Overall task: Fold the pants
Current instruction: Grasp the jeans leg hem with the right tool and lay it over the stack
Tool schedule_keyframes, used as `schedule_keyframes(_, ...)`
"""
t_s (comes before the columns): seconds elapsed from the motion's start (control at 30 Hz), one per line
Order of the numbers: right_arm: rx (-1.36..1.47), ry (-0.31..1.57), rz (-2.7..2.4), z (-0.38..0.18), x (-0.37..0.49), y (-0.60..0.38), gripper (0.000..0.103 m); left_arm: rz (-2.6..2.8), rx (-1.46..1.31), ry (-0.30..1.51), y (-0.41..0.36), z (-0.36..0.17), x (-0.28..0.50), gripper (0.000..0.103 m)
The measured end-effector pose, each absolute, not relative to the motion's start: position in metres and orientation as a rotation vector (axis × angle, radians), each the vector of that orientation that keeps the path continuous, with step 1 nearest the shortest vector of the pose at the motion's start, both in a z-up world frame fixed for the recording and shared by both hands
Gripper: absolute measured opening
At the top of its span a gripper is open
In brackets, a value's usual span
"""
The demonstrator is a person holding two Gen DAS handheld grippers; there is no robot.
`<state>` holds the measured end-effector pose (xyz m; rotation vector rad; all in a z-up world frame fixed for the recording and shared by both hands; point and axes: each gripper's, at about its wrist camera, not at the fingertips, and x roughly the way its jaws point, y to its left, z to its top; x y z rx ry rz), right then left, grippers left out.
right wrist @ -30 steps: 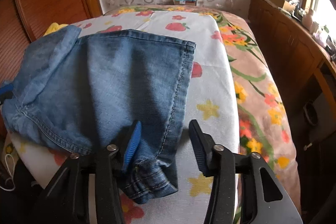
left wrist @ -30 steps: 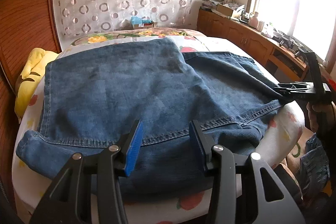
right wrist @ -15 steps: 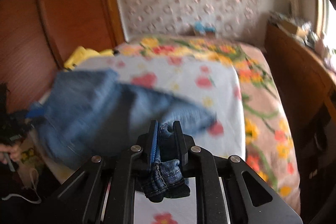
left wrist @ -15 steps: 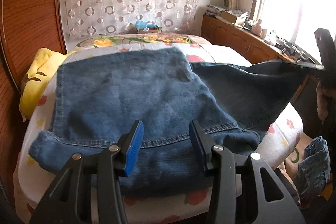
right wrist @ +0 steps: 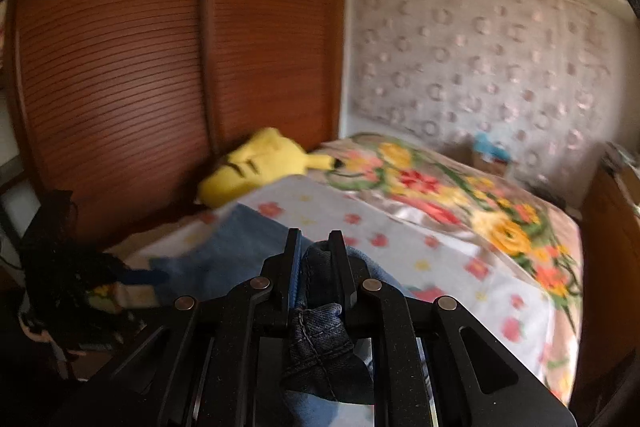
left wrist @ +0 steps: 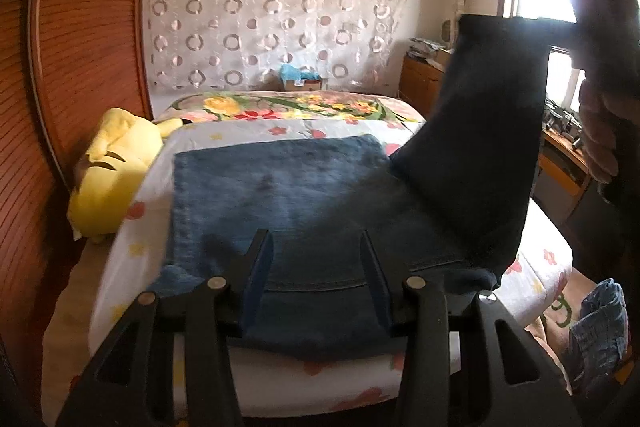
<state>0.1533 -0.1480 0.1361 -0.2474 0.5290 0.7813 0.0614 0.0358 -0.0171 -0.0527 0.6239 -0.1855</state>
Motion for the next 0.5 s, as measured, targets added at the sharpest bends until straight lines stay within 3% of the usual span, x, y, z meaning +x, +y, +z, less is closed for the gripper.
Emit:
schedule_keyframes(0.13, -0.251, 0.567, 0.835, 0.12, 0.161, -0.109, 0.014, -0.166, -0.065, 0.621, 0.05, -0.017, 0.056, 0.044)
schedule_keyframes(0.23, -0.261, 0.587, 0.81, 0.107, 0.166, -0.103, 0.045, -0.155, -0.071, 0.629, 0.054, -0.021, 0.059, 0.044)
schedule_keyframes(0.5, -0.247, 0.623, 0.744, 0.092, 0.17, -0.137, 0.047, -0.173, -0.076, 0.65, 0.049, -0.031, 0.064, 0.044)
